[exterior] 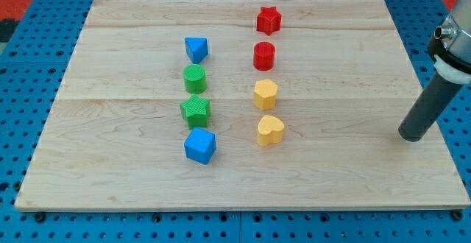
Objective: Place your arm to the center right
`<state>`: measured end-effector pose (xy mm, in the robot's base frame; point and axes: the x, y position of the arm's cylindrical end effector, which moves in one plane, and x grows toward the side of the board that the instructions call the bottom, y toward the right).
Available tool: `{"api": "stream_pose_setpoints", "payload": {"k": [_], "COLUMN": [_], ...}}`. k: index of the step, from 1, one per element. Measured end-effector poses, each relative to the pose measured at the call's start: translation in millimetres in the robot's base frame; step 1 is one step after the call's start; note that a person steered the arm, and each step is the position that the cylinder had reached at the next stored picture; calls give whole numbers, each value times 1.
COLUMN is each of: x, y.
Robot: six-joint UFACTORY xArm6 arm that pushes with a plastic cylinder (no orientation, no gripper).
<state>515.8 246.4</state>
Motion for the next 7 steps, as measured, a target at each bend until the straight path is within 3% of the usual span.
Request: {"api": "stream_pose_setpoints", "payload": {"k": [5,7], "x": [0,41], "y": [5,5]}}
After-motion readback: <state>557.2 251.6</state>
